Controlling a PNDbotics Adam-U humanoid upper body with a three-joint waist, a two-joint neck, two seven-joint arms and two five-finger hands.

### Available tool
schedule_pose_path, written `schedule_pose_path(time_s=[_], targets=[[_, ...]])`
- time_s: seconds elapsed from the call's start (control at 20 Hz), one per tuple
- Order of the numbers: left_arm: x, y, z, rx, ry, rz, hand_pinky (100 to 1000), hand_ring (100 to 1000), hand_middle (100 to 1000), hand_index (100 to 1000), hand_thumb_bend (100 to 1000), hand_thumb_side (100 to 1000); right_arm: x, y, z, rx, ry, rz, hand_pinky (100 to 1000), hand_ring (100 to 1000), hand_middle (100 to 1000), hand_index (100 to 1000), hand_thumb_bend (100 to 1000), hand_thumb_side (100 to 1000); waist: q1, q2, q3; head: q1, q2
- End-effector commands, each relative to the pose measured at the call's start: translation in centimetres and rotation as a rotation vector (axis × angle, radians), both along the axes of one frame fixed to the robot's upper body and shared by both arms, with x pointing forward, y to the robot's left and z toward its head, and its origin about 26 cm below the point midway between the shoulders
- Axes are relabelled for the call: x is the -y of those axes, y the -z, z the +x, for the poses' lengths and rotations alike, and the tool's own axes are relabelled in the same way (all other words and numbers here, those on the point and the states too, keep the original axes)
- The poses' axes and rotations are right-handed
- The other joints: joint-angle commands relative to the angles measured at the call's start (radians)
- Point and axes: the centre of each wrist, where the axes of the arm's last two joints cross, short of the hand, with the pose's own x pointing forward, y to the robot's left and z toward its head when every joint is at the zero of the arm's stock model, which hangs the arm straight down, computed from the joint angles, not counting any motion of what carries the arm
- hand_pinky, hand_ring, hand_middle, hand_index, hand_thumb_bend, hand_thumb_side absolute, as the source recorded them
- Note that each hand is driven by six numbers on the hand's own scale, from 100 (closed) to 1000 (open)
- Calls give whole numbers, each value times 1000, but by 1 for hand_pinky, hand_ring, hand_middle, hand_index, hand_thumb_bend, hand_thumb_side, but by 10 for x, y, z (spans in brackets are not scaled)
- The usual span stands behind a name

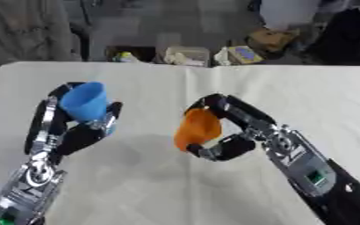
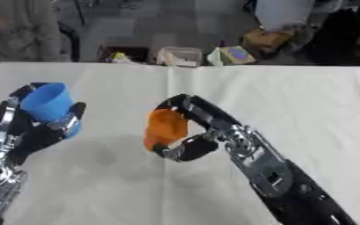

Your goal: Pour the contents of one cup into another cup.

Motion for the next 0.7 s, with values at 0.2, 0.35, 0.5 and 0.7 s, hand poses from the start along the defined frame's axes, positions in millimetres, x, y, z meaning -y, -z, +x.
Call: schedule_pose_path(time_s=[0.2,0.35,0.5,0.7], targets=[[1,-18,-3,46,33,66,122,391,285,640,395,100,-8,-10,7,31,-69,-133,373,449,242,470,127,100,0,-21,4,-5,-12],[3,-24,-6,57,51,106,116,390,284,641,397,100,-13,-9,10,39,-83,-160,375,450,243,471,129,100,2,-23,7,-7,-12],[5,-32,-9,73,72,166,101,385,280,644,393,100,-15,-7,13,39,-81,-172,376,451,243,471,127,100,5,-24,10,-9,-12],[6,-52,-17,111,105,329,100,375,276,653,384,100,-13,-1,17,31,-71,-183,377,451,243,471,127,100,8,-27,13,-12,-10]])
